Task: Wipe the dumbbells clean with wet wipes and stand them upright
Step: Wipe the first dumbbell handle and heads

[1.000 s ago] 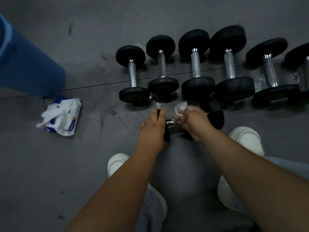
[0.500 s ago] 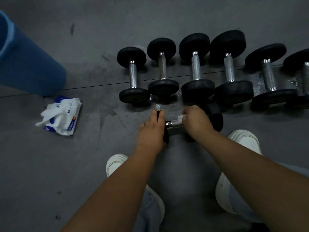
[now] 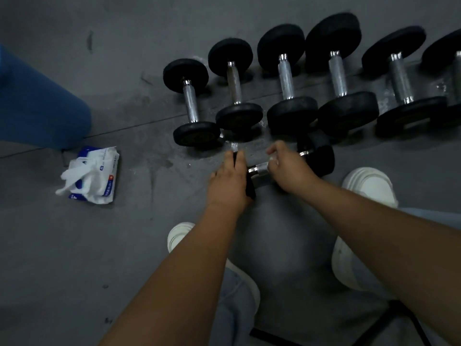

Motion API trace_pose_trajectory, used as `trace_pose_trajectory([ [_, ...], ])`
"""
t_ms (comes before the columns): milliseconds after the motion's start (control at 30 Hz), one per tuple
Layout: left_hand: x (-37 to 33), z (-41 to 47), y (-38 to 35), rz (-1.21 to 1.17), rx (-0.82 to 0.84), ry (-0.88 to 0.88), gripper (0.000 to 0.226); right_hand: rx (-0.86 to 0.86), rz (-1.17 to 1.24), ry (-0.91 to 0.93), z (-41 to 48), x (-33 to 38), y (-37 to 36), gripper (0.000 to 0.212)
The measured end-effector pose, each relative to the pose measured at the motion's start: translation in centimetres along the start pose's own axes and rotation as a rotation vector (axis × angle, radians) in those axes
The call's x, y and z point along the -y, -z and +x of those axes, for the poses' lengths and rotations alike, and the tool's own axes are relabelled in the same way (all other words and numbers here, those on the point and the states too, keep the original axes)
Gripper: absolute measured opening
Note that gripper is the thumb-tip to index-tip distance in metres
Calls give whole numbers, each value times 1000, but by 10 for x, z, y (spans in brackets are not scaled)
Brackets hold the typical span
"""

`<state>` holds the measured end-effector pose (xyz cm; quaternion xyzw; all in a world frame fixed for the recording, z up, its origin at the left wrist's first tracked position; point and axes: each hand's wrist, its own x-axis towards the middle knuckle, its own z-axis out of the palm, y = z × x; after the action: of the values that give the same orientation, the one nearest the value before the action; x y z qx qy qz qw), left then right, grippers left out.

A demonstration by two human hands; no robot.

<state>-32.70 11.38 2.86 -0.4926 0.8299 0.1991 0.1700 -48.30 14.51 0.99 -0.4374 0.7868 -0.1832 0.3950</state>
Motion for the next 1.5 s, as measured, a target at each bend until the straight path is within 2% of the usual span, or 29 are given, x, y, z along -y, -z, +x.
trace_pose_trajectory([
  [67, 0, 3, 5, 2, 23, 6, 120, -16, 107, -71, -1, 5, 0, 22],
  [133, 0, 7, 9, -2, 43, 12, 120, 17, 276, -177, 0, 10, -1, 9],
  [233, 2, 10, 10, -20, 59, 6, 121, 63, 306, -227, 4, 16, 1, 28],
  [333, 3, 12, 7, -17, 42, 3, 121, 9, 367, -226, 11, 22, 2, 30],
  [400, 4, 12, 6, -19, 34, 1, 121, 74, 416, -249, 14, 23, 2, 27],
  [467, 4, 12, 7, -20, 37, -3, 120, 160, 405, -262, 14, 22, 0, 23],
  [567, 4, 12, 8, -20, 48, -3, 121, 71, 276, -251, 14, 20, -3, 2],
  [633, 4, 12, 8, -18, 56, -2, 122, 15, 184, -243, 14, 18, -3, 24],
  [700, 3, 11, 8, -15, 60, -3, 123, -49, 206, -272, 14, 17, -4, 39],
  [767, 3, 11, 9, -16, 60, -4, 122, -31, 233, -280, 11, 20, -7, 32],
  [867, 2, 10, 9, -19, 54, -4, 120, 131, 291, -205, 7, 16, -10, 10],
  [967, 3, 11, 9, -14, 61, 2, 122, 51, 412, -266, 11, 6, -8, 17],
  [1033, 3, 11, 9, -9, 58, 2, 121, 33, 301, -237, 12, 5, -8, 16],
  [1233, 3, 11, 7, -17, 56, 28, 122, 45, -53, 31, 1, 9, -1, 14],
  [1400, 3, 11, 11, -5, 36, 16, 118, 116, -211, 29, 4, 13, 2, 23],
  [1500, 3, 12, 12, 1, 62, 17, 121, 89, -144, 19, 13, 20, 0, 20],
])
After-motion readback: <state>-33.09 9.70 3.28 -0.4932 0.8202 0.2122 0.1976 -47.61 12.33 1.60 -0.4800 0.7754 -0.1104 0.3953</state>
